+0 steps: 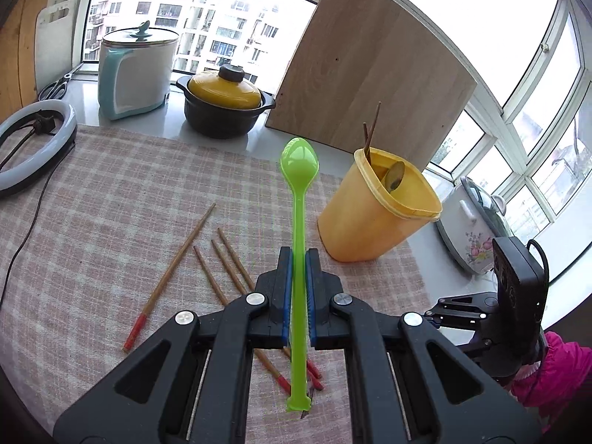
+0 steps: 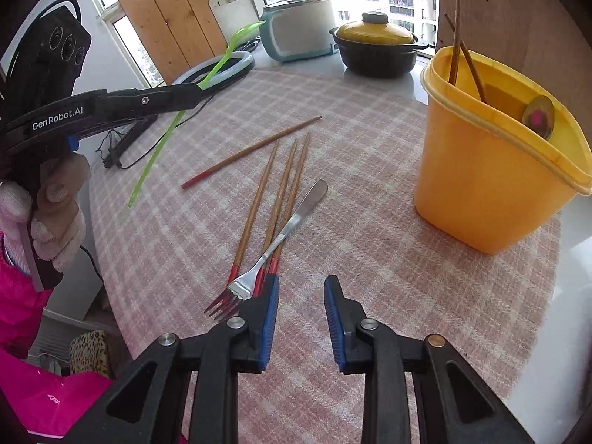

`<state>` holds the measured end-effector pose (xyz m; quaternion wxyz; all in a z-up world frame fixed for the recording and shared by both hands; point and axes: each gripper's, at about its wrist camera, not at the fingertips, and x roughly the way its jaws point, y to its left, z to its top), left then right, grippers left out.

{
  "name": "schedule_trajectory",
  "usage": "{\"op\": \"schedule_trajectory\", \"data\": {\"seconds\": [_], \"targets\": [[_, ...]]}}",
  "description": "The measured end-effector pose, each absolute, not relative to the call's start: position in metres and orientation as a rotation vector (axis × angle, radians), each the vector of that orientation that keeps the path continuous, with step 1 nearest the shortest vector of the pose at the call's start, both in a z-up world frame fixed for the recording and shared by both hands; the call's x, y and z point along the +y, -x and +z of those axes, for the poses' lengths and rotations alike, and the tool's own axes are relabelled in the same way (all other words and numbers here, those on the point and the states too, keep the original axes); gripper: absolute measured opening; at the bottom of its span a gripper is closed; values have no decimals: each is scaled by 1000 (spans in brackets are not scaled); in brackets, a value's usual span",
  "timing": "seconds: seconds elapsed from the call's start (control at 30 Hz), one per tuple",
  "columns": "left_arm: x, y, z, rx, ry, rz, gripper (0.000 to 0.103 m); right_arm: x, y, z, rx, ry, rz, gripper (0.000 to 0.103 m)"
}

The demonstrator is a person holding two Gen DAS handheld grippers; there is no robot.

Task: Organize utensils
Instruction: 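Open the right tool to release the fork onto the cloth while the left tool holds the green spoon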

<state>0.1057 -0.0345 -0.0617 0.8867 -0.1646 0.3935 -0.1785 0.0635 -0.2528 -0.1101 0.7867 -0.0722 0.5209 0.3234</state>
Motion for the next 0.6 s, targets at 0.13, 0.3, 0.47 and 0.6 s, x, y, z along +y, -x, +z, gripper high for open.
{"op": "schedule_trajectory", "data": {"seconds": [0.13, 0.3, 0.47, 0.6], "targets": [[-70, -130, -37, 741, 371, -422, 5, -284, -62, -103, 1095, 99, 639, 26], [-114, -164, -17, 685, 372, -471, 5, -315, -57, -97, 1069, 66, 582, 26], [-146, -197, -7, 653, 365, -495, 5, -342, -49, -98, 1063, 28, 540, 26], [-167, -216, -6, 615, 327, -476, 5, -360, -45, -104, 1071, -13, 506, 26]]}}
